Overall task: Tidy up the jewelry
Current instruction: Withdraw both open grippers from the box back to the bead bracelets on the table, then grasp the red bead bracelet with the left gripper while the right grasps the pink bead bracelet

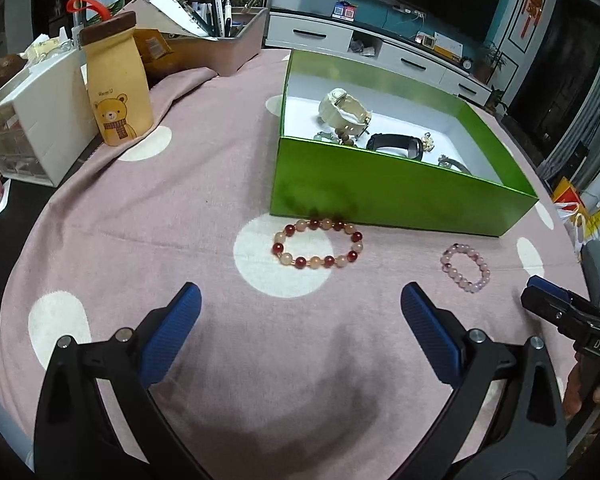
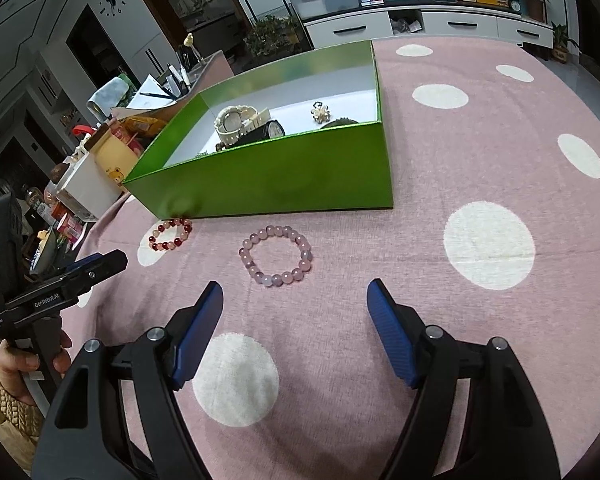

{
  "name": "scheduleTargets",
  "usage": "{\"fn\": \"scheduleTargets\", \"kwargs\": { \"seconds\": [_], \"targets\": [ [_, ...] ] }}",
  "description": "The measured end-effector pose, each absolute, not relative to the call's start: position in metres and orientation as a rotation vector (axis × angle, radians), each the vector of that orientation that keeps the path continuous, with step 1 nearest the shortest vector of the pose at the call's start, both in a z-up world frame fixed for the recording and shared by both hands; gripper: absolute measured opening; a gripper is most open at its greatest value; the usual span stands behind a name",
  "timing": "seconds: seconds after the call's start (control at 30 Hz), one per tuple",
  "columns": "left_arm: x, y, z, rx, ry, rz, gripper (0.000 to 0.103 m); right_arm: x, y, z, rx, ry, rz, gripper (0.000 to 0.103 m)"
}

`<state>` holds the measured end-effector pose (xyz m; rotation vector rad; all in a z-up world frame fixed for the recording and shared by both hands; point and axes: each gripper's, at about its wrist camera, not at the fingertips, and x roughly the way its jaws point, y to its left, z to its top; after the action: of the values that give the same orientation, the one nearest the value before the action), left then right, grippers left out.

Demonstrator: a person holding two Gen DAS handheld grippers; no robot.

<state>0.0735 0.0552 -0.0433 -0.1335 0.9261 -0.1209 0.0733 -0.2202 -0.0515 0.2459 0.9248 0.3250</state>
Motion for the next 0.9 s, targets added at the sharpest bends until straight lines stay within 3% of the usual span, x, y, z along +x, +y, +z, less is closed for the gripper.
{"fn": "scheduleTargets", "kwargs": {
  "seconds": [0.13, 0.33, 0.67, 0.73, 0.9],
  "targets": [
    [0.083, 0.056, -0.047, -0.139, 0.929, -0.103, 0.099, 0.078, -0.218, -0.056, 0.238, 0.927, 0.320, 0.075],
    [0.098, 0.061, -0.053, -0.144, 0.944, -0.066, 0.079, 0.084, -0.212, -0.059, 0.200, 0.925, 0.317, 0.074],
    [0.117, 0.057, -0.065, -0.101, 0.961, -0.054, 0.050, 0.099, -0.198, -0.065, 0.110, 0.926, 0.320, 0.050],
    [0.120, 0.055, -0.067, -0.084, 0.964, -0.050, 0.040, 0.103, -0.194, -0.066, 0.088, 0.928, 0.317, 0.047],
    [0.121, 0.050, -0.069, -0.034, 0.948, -0.066, 0.038, 0.109, -0.185, -0.069, 0.036, 0.937, 0.310, 0.038]
  ]
}}
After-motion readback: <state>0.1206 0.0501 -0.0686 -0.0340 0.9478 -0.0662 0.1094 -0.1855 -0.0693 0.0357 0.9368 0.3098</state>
